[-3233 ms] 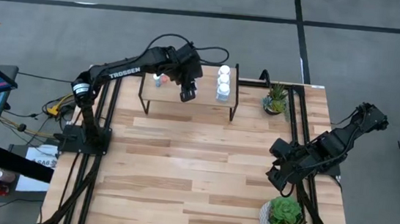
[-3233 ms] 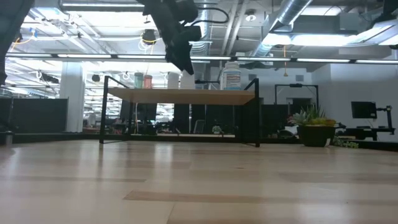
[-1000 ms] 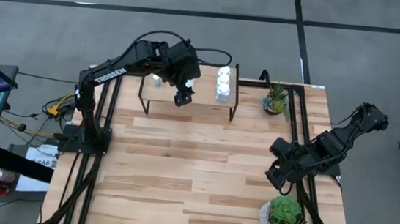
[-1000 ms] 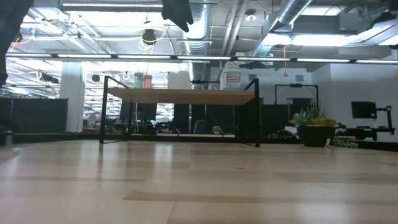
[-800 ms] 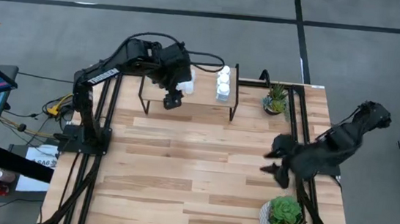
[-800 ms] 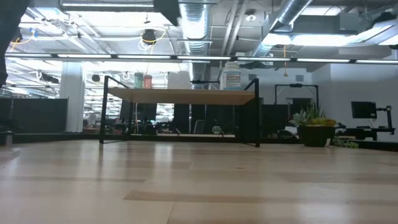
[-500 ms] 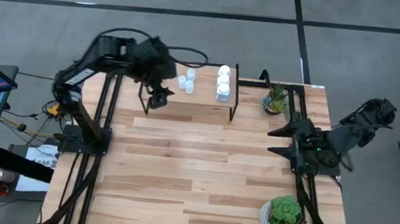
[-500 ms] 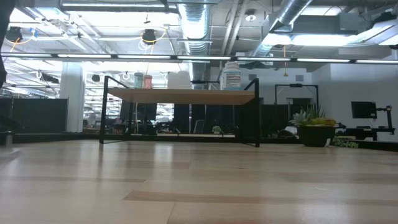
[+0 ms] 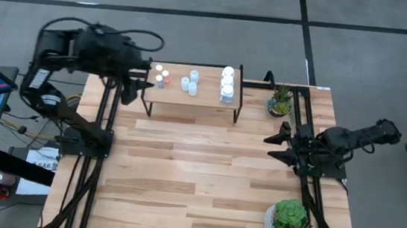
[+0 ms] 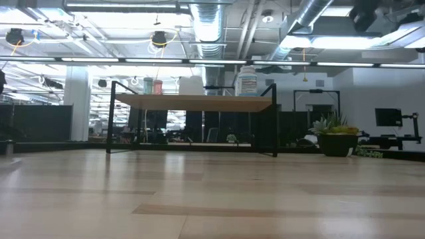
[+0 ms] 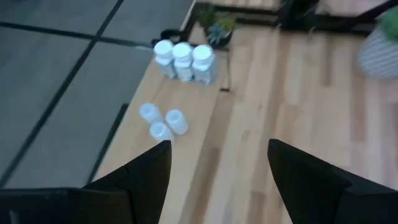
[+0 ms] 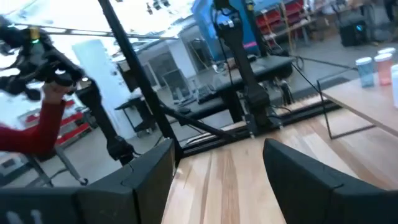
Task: Pick and place medicine bottles onto shelf by color
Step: Return to Home Position
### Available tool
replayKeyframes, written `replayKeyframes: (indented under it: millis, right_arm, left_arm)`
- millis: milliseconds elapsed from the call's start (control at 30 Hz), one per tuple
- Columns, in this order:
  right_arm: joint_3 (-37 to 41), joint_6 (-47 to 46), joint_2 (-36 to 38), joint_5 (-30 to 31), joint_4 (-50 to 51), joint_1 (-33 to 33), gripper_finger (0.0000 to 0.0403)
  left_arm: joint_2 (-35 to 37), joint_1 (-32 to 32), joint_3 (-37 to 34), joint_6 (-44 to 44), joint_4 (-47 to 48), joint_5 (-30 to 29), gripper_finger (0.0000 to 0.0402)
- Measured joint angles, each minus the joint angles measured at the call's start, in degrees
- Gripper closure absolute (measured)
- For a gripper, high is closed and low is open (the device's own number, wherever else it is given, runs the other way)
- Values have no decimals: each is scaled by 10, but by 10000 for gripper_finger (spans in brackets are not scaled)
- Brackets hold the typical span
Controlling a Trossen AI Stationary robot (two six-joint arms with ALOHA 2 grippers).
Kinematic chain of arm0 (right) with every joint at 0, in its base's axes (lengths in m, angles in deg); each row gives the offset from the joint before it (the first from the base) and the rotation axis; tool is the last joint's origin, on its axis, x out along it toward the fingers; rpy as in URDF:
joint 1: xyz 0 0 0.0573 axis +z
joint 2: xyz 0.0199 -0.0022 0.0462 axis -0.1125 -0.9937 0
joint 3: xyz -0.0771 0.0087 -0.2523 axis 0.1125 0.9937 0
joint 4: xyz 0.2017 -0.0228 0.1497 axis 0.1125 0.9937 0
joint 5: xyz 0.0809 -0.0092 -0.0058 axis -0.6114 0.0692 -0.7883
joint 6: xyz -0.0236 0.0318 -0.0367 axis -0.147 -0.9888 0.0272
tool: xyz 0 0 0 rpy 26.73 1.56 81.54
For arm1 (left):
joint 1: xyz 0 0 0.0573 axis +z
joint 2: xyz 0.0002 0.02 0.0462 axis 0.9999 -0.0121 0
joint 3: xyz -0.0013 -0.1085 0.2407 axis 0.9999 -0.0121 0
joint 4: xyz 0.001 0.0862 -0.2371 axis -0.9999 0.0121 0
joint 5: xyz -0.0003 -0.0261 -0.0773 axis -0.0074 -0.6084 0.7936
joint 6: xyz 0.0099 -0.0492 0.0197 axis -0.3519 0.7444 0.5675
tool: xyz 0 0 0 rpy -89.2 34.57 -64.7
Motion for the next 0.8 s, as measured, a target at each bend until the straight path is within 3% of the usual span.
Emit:
replayKeyframes:
  millis: [167,300,433,633,800]
  right_arm:
    - [31,36,50,-44,-12,-45,132]
    - [32,90,83,-75,23,-77,132]
    - [32,105,119,-119,71,-114,132]
    - [32,102,150,-199,116,-159,132]
    - [32,103,187,-229,162,-188,132]
  left_arm:
    - [51,-12,-25,38,-3,14,150]
    - [104,-22,-109,71,-11,-15,150]
    - [186,-24,-248,95,-99,-22,150]
    - [324,-24,-498,96,-314,10,150]
    - [427,-24,-678,107,-458,10,150]
